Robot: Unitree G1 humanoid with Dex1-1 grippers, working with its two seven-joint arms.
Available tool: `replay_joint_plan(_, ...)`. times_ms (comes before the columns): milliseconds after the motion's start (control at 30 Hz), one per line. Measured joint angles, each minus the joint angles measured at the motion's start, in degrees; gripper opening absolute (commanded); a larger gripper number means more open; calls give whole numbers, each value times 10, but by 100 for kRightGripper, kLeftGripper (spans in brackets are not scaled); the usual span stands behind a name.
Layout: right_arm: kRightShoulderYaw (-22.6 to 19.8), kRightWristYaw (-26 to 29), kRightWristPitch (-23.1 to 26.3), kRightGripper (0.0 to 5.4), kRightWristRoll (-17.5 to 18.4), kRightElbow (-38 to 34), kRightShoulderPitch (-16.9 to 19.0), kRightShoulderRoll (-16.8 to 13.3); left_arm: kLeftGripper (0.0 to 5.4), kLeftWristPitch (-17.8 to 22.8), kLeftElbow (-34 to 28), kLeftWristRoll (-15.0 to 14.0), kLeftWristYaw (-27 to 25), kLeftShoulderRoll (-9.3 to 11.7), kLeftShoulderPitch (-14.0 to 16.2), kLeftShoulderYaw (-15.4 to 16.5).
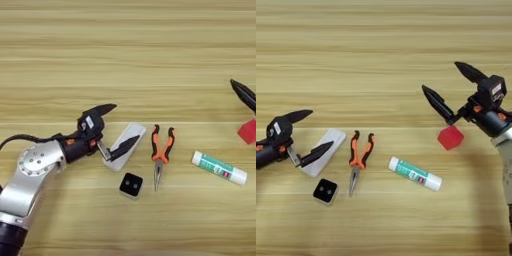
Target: Move the objects on the table
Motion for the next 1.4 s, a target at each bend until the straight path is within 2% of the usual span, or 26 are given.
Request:
replay_joint_plan(167, 5, -2, 4, 539, 0, -21, -1, 5, 540, 16, -11, 0, 7, 6, 19, 5)
replay_joint_plan(367, 10, -11, 13, 539, 0, -36, -2, 8, 540, 19, -11, 0, -8, 26, 38, 5)
replay_joint_plan(533, 10, -11, 13, 539, 0, -37, -2, 9, 540, 17, 20, 13, -10, 26, 46, 2)
replay_joint_plan(967, 10, -12, 13, 539, 0, -40, -1, 13, 540, 13, 54, 21, -14, 19, 64, -6)
replay_joint_plan(1400, 10, -12, 13, 539, 0, -40, -1, 14, 540, 12, 61, 22, -15, 8, 68, -10)
